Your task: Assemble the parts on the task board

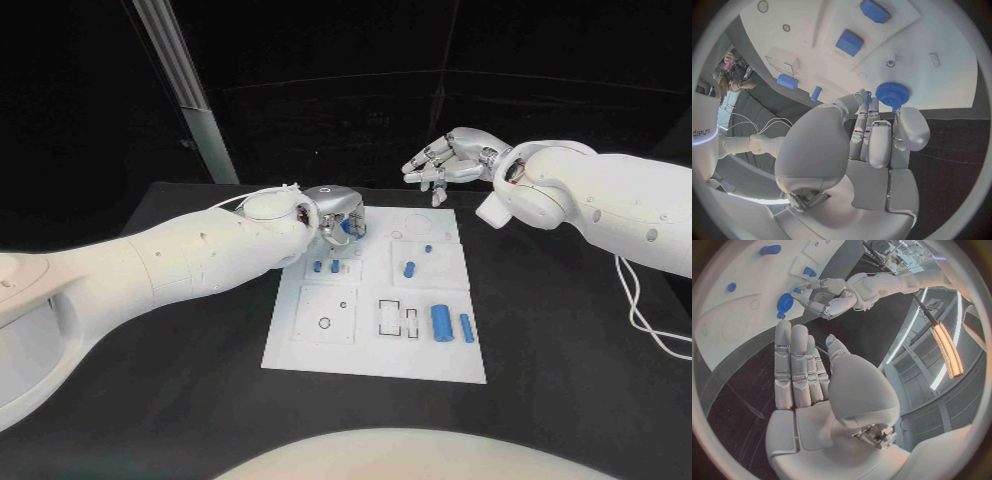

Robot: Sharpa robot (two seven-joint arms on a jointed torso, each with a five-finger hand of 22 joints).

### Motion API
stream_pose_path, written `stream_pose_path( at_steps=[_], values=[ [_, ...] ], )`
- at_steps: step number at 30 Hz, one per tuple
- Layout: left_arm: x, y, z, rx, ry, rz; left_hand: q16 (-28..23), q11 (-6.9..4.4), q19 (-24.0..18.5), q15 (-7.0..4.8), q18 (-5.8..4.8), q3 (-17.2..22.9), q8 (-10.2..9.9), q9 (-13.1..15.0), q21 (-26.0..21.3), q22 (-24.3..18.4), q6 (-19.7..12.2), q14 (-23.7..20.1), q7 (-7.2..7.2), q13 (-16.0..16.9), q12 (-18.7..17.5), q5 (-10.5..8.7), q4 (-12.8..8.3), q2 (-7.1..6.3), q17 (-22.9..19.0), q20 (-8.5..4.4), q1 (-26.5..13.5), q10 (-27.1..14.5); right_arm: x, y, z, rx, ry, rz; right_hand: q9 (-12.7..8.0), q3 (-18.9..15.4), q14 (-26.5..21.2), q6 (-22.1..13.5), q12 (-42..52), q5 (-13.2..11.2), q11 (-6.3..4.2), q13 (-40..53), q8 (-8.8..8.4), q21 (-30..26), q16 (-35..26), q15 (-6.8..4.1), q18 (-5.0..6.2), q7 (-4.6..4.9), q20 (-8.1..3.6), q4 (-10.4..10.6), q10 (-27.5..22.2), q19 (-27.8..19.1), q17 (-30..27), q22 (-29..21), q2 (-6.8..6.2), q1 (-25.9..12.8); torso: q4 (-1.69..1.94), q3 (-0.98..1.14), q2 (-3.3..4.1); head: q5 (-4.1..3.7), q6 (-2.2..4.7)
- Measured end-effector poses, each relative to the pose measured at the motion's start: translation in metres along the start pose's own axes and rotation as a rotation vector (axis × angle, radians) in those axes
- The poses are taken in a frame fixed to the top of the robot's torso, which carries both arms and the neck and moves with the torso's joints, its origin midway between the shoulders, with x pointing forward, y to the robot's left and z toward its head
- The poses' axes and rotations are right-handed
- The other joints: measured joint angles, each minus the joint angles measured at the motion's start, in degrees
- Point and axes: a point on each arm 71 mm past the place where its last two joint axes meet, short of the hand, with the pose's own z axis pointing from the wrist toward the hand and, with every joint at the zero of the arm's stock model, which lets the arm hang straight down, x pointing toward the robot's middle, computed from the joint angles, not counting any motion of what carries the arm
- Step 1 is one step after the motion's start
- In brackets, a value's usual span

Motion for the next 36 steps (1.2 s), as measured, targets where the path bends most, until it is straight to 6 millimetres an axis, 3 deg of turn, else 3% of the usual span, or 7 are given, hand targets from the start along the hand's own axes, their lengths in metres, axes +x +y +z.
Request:
stream_pose_path(
  at_steps=[14,23,36],
  values=[
    [-0.004,0.03,-0.023,-0.044,-0.009,-0.015,0.0,0.0,0.0,0.0,0.0,0.14,0.0,0.01,0.23,0.27,0.0,0.0,0.0,0.0,-0.26,-0.01,-0.15,-0.21,-0.07,0.0,-0.21,0.4,0.001,-0.005,-0.002,0.008,0.0,0.004,0.0,0.0,0.0,0.0,0.0,0.0,0.0,0.0,0.0,0.0,0.0,0.0,0.0,0.0,0.0,0.0,0.0,0.0,-0.01,-0.05,0.0,0.0,0.1,-0.01,0.05,0.61,0.14],
    [-0.003,0.033,-0.027,-0.051,0.001,-0.028,0.0,-0.2,0.0,0.01,0.0,0.13,-0.23,-0.05,0.22,0.28,0.0,0.0,0.0,0.07,-0.54,-0.02,-0.15,-0.45,-0.08,0.0,-0.44,0.61,0.001,-0.006,-0.002,0.01,0.0,0.005,0.0,0.0,0.0,0.0,0.0,0.0,0.0,0.0,0.0,0.0,0.0,0.0,0.0,0.0,0.0,0.0,0.0,0.0,-0.01,-0.04,0.0,0.0,-0.14,-0.04,0.1,0.76,-0.07],
    [0.002,0.035,-0.029,-0.052,0.045,-0.039,0.0,-0.2,-0.01,0.01,0.0,0.12,-0.22,-0.04,0.22,0.26,-0.01,0.0,0.0,0.05,-0.67,-0.03,-0.15,-0.76,-0.16,0.0,-0.75,0.6,0.001,-0.006,-0.002,0.01,0.0,0.005,0.0,0.0,0.0,0.0,0.0,0.0,0.0,0.0,0.25,-0.22,-0.2,0.0,0.0,0.0,0.23,0.0,0.0,0.23,0.07,-0.1,0.27,0.27,-0.15,0.01,0.12,0.65,-0.25]
  ],
)
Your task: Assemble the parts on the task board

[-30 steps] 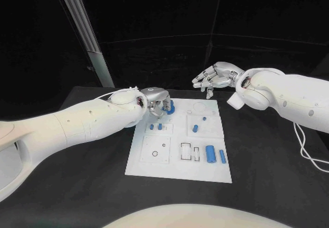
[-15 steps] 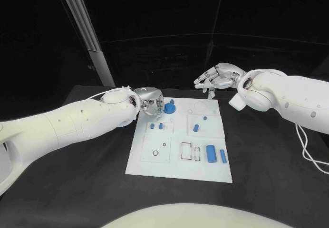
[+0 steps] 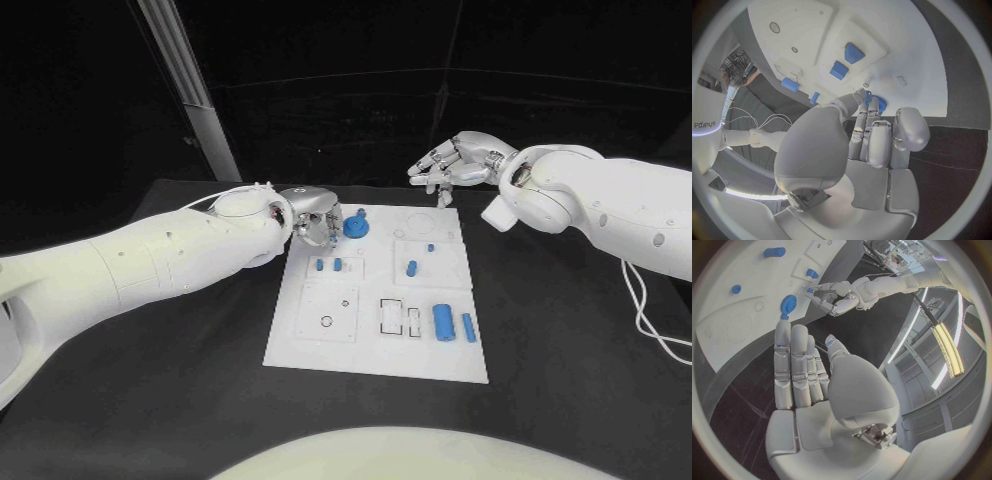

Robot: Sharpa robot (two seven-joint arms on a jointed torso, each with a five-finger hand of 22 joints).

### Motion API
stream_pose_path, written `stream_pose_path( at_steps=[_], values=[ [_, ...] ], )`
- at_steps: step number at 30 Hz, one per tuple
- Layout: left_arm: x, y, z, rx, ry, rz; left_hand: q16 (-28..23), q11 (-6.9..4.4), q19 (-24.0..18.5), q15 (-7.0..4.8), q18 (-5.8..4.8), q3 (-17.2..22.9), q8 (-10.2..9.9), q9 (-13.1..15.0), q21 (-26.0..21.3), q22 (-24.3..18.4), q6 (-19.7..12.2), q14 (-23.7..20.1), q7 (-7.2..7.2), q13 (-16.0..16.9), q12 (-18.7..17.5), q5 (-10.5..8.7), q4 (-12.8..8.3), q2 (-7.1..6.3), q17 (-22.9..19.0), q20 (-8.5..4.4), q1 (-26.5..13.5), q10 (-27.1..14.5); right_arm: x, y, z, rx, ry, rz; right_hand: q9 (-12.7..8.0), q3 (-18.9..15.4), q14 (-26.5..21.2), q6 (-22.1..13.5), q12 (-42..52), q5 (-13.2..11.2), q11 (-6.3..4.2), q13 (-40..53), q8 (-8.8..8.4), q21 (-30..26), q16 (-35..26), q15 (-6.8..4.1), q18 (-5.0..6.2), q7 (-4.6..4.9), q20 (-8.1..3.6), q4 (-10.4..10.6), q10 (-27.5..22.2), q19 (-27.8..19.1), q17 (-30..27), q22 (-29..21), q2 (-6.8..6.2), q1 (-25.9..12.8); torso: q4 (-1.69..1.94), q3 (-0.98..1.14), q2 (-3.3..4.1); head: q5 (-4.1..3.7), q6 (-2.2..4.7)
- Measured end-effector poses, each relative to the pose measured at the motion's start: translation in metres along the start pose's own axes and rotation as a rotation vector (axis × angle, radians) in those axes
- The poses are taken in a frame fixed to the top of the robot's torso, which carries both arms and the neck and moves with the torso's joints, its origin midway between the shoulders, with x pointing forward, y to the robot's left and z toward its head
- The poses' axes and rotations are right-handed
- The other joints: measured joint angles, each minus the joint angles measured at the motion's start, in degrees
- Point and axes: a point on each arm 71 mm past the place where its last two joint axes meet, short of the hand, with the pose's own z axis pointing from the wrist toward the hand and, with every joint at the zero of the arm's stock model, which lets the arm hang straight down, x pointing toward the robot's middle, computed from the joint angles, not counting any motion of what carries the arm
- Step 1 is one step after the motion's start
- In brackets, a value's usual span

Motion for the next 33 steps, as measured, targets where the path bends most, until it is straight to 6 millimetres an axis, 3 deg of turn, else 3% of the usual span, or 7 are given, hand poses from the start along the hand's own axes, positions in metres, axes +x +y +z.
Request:
stream_pose_path(
  at_steps=[33],
  values=[
    [0.0086,-0.0021,0.0048,0.0,0.057,-0.009,0.0,0.21,0.0,0.0,0.0,-0.17,-0.23,-0.04,-0.01,-0.18,0.41,0.0,-0.01,0.1,-0.38,-0.03,-0.16,-0.23,-0.34,0.0,-0.23,0.17,0.0005,0.0003,0.0005,-0.001,0.001,0.0,0.0,0.0,0.0,0.0,0.0,0.0,0.0,0.0,0.05,0.0,0.0,0.0,0.0,0.0,0.0,0.0,0.0,0.0,0.02,0.01,0.04,0.04,0.0,-0.02,-0.01,-0.01,-0.29]
  ],
)
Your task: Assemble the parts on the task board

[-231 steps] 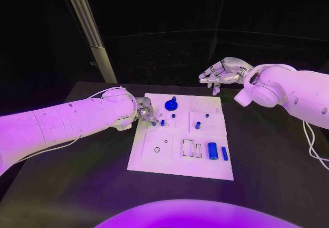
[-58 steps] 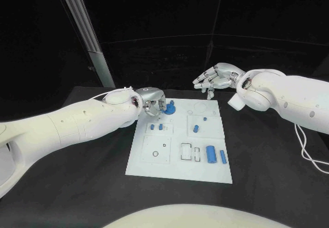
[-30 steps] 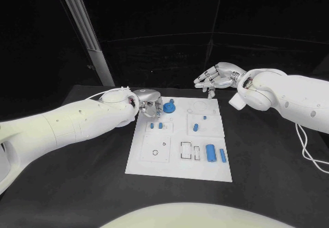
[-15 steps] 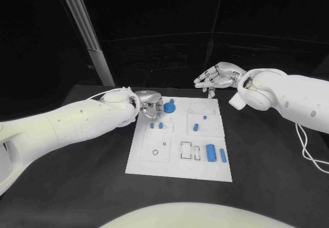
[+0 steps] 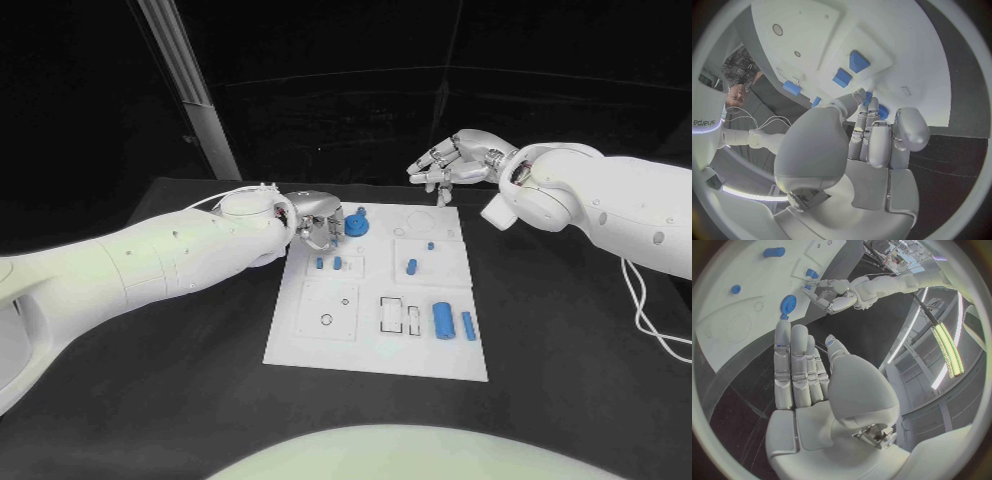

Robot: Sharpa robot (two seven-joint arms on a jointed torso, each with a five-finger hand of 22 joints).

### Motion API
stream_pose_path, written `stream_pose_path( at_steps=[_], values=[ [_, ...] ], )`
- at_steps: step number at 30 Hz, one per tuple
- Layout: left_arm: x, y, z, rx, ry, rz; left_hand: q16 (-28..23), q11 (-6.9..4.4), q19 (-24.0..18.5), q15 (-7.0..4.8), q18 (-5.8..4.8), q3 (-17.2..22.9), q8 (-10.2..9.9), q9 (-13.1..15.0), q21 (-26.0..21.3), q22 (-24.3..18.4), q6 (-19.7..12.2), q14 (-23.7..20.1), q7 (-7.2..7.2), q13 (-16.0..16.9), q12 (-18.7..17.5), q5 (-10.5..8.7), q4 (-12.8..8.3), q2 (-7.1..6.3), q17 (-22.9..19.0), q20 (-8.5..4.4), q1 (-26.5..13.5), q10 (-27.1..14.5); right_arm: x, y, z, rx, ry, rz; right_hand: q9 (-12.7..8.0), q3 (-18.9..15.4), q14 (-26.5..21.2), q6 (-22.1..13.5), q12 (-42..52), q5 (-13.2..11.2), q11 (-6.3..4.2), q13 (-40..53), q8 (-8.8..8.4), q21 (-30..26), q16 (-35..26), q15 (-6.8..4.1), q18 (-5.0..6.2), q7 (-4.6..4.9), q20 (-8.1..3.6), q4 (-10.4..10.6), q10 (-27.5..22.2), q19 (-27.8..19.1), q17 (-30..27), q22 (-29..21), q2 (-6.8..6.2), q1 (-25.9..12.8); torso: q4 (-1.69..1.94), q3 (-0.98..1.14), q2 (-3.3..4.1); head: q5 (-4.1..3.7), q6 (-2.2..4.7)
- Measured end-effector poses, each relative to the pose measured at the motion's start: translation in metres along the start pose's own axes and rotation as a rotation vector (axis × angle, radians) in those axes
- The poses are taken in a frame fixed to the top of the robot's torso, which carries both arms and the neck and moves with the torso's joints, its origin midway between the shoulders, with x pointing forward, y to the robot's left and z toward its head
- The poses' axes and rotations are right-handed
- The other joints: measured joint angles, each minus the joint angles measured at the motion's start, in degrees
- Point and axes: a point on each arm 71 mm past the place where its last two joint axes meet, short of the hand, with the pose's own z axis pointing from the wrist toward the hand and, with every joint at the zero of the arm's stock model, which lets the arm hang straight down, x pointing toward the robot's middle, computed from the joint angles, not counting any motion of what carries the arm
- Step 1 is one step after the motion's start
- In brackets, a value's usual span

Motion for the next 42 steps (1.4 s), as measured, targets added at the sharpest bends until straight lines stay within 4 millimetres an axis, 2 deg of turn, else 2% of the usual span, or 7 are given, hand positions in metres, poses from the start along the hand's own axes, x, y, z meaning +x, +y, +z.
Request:
stream_pose_path(
  at_steps=[19,28,30,33,36,42],
  values=[
    [0.0027,0.0032,-0.0002,-0.011,0.019,0.0,-0.22,0.01,0.0,0.0,0.0,-0.45,-0.64,-0.13,0.0,-0.14,0.0,0.0,0.0,0.1,-0.49,0.01,-0.2,-0.44,-0.24,0.0,-0.44,-0.01,-0.0001,-0.0001,0.0,0.0,0.0,0.0,0.0,0.0,0.0,0.0,0.0,0.0,0.0,0.0,0.0,0.0,0.0,0.0,0.0,0.0,0.0,0.0,0.0,0.0,-0.01,0.0,0.0,0.0,0.01,0.01,-0.01,0.04,-0.14],
    [0.0056,0.0041,-0.0001,-0.014,0.027,-0.001,-0.74,0.72,-0.6,0.02,0.01,-1.45,-4.51,-1.39,-1.5,-0.91,-5.52,0.02,0.24,-0.48,-3.08,0.04,-0.01,-1.5,-1.22,0.6,-2.02,-3.2,0.0,0.0,0.0,0.0,0.0,0.0,0.0,0.0,0.0,-0.16,0.0,0.0,0.0,0.0,0.0,0.0,0.0,0.0,0.0,-0.16,0.0,0.0,0.0,0.0,0.09,-0.06,0.0,0.0,0.02,0.0,-0.01,0.06,-0.15],
    [0.0055,0.0043,-0.0002,-0.014,0.027,-0.001,-0.88,1.05,-0.8,0.45,0.01,-1.81,-5.13,-1.39,-2.2,-1.45,-6.41,-0.03,0.37,-0.57,-3.68,0.04,0.08,-1.51,-1.66,0.79,-2.04,-4.33,-0.0002,-0.0002,-0.0001,0.0,-0.001,0.0,0.0,0.0,0.0,-0.16,0.0,0.0,0.0,0.0,0.0,0.0,0.0,0.0,0.0,-0.16,0.0,0.0,0.0,0.0,0.09,-0.05,0.0,0.0,0.02,0.0,-0.01,0.06,-0.15],
    [0.0053,0.0053,-0.0008,-0.016,0.025,-0.003,-1.28,1.65,-1.43,0.78,0.01,-2.47,-5.33,-1.39,-3.66,-2.64,-7.43,0.05,0.42,-0.64,-4.55,0.04,-0.08,-1.76,-2.37,1.42,-2.29,-6.39,-0.0007,-0.0006,-0.0005,0.001,-0.002,-0.002,0.0,0.0,0.0,-0.16,0.0,0.0,0.0,0.0,0.0,0.0,0.0,0.0,0.0,-0.16,0.0,0.0,-0.43,0.0,0.08,-0.06,0.0,0.0,0.02,0.01,-0.02,0.01,-0.15],
    [0.0048,0.0065,-0.0015,-0.018,0.02,-0.006,-1.28,2.05,-1.96,1.13,0.01,-2.95,-5.33,-1.39,-4.93,-3.71,-7.7,0.12,0.31,-0.64,-4.7,0.04,-0.19,-1.76,-2.72,1.51,-2.29,-7.37,-0.0011,-0.001,-0.0009,0.002,-0.003,-0.006,0.0,0.0,0.0,-0.16,0.0,0.0,0.0,0.0,0.0,-0.02,-0.02,0.0,0.0,-0.16,0.0,0.0,-0.43,0.0,0.08,-0.11,0.0,0.0,0.02,0.01,-0.03,-0.01,-0.15],
    [0.0036,0.0099,-0.0039,-0.023,0.007,-0.012,-1.28,2.05,-1.96,1.13,0.01,-3.0,-5.33,-1.38,-5.18,-3.98,-7.91,0.12,0.52,-0.64,-4.7,0.04,-0.15,-1.76,-2.74,1.51,-2.29,-7.77,-0.0014,-0.0013,-0.0012,0.004,-0.004,-0.021,0.06,0.0,0.0,-0.16,-0.2,0.21,0.0,-0.28,0.24,-0.46,-0.35,0.0,0.0,-0.16,0.0,0.0,-1.09,0.0,0.25,-0.26,0.1,0.14,0.02,0.02,-0.03,-0.02,-0.12]
  ],
)
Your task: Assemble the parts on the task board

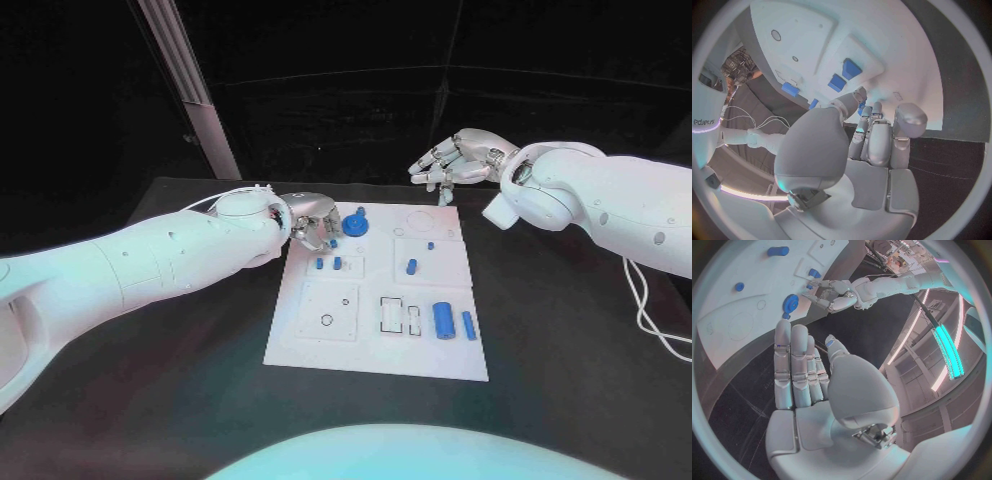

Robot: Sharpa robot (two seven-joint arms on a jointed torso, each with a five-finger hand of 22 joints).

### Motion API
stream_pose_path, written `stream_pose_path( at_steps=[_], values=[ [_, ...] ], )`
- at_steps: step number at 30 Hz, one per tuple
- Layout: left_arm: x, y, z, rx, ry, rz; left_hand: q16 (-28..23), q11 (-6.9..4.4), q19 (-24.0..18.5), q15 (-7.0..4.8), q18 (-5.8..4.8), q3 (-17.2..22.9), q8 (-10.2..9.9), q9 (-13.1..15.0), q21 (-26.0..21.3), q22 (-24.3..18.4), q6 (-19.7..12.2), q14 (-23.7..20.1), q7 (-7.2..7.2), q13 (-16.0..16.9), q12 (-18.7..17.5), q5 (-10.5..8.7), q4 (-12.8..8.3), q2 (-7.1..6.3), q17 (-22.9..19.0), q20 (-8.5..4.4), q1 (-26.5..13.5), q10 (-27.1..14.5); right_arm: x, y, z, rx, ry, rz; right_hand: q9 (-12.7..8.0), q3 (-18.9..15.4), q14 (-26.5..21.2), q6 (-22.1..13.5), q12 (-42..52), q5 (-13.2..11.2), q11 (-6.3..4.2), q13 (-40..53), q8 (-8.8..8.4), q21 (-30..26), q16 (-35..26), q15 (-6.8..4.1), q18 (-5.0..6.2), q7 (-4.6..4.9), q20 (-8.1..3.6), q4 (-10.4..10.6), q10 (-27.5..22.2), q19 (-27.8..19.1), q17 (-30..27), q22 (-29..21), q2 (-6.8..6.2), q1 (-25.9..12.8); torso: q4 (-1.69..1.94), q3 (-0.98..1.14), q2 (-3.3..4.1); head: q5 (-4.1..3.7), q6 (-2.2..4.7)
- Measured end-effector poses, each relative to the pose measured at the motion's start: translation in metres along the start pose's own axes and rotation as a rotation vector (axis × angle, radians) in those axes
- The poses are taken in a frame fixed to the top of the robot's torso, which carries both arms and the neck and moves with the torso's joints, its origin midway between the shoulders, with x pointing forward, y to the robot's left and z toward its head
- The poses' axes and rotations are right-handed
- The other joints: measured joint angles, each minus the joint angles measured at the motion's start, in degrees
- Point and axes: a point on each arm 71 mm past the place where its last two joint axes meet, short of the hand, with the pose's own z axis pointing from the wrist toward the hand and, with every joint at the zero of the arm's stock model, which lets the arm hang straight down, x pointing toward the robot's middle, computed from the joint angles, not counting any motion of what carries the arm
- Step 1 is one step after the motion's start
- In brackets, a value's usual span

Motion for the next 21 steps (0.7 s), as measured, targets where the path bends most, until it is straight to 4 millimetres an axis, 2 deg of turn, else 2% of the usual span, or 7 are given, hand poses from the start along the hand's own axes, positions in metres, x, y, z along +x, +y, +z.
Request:
stream_pose_path(
  at_steps=[4,9,12,15,16,18,21],
  values=[
    [-0.001,0.005,-0.005,-0.007,-0.015,-0.012,0.0,0.0,0.0,0.0,0.0,-0.16,0.0,0.0,0.0,-0.08,0.0,0.0,0.0,0.0,0.0,0.0,0.16,0.0,0.11,0.0,0.0,0.0,-0.001,-0.001,-0.001,0.002,-0.004,-0.032,0.19,1.28,0.0,0.75,-4.04,-0.09,0.19,-3.17,0.85,-0.39,-0.32,0.0,0.0,0.3,-0.01,-1.28,-2.64,0.01,0.42,-0.17,-0.28,2.96,0.01,0.0,0.0,-0.1,0.05],
    [-0.006,0.021,-0.017,-0.022,-0.064,-0.105,-0.35,0.0,-0.62,0.01,0.0,-1.03,0.01,0.16,-1.54,-1.2,0.66,-0.01,0.66,0.26,0.45,0.0,1.03,0.84,-0.52,0.13,-0.84,0.0,-0.001,-0.006,-0.005,0.011,-0.005,-0.152,0.6,4.65,0.95,4.8,-10.41,-0.53,0.05,-9.31,2.32,0.21,-0.26,-0.34,-0.01,-0.13,-0.66,-4.26,-3.17,1.65,1.11,0.18,-0.63,6.56,0.05,-0.01,-0.05,-0.57,0.29],
    [-0.011,0.032,-0.026,-0.019,-0.114,-0.242,-4.28,0.24,-3.46,0.62,0.89,-1.1,0.91,0.4,-7.02,-5.86,1.85,-2.5,1.6,0.38,1.3,0.0,1.1,1.5,-7.11,0.39,-0.76,0.24,0.004,-0.011,-0.009,0.012,-0.003,-0.262,0.6,7.9,3.3,7.5,-13.69,-0.53,-0.47,-13.1,2.62,1.82,3.59,-1.07,0.0,-1.1,-1.3,-6.09,0.19,2.7,4.19,1.16,-1.56,7.49,0.05,-0.01,-0.07,-1.5,0.75],
    [-0.016,0.039,-0.034,-0.002,-0.16,-0.39,-5.15,0.17,-3.72,0.6,0.9,-0.95,1.4,0.54,-8.08,-6.65,3.12,-2.93,1.66,0.65,2.42,0.0,1.29,1.98,-8.82,0.43,-0.61,1.29,0.014,-0.017,-0.012,0.007,0.005,-0.373,0.41,10.51,3.9,9.05,-16.15,-0.53,-0.82,-15.53,2.63,2.8,5.35,-1.44,0.0,-1.63,-1.47,-7.13,2.31,2.86,5.58,1.88,-1.77,7.26,0.02,-0.01,-0.07,-2.64,1.25],
    [-0.017,0.04,-0.038,0.009,-0.18,-0.46,-6.07,0.1,-4.63,0.61,1.02,-1.18,1.63,0.54,-9.49,-7.84,3.12,-3.8,1.66,0.66,2.69,0.0,1.52,1.99,-10.33,0.45,-0.61,1.36,0.019,-0.018,-0.014,0.003,0.01,-0.424,0.2,11.86,3.9,9.51,-17.39,-0.53,-0.83,-16.65,2.4,3.25,5.53,-1.44,0.0,-1.63,-1.47,-7.52,3.22,2.86,5.74,2.2,-2.45,6.58,0.01,-0.01,-0.05,-2.93,1.35],
    [-0.019,0.041,-0.042,0.029,-0.21,-0.571,-9.68,0.12,-7.76,0.72,2.62,-1.58,1.79,0.52,-14.99,-12.32,3.12,-6.75,1.66,0.66,2.89,0.0,1.91,1.98,-16.04,0.53,-0.61,1.33,0.027,-0.021,-0.016,-0.004,0.018,-0.497,-0.16,13.72,3.9,9.74,-19.23,-0.57,-0.79,-18.14,1.66,3.79,5.53,-1.44,0.0,-1.53,-1.47,-8.07,4.0,2.86,5.84,2.64,-3.42,5.61,-0.01,-0.02,-0.05,-3.39,1.53],
    [-0.023,0.04,-0.047,0.063,-0.264,-0.756,-12.72,0.27,-10.29,0.86,2.72,-2.17,1.79,0.39,-19.61,-16.02,3.12,-9.19,1.66,0.64,3.33,0.0,2.17,2.34,-20.86,0.66,-0.97,0.67,0.042,-0.025,-0.019,-0.017,0.032,-0.611,-0.5,15.78,4.11,9.4,-21.53,-1.01,-0.69,-19.88,0.53,4.23,5.87,-1.23,0.0,-1.18,-1.44,-8.45,4.06,2.84,6.07,3.07,-4.52,4.5,-0.01,-0.02,-0.05,-3.8,1.73]
  ],
)
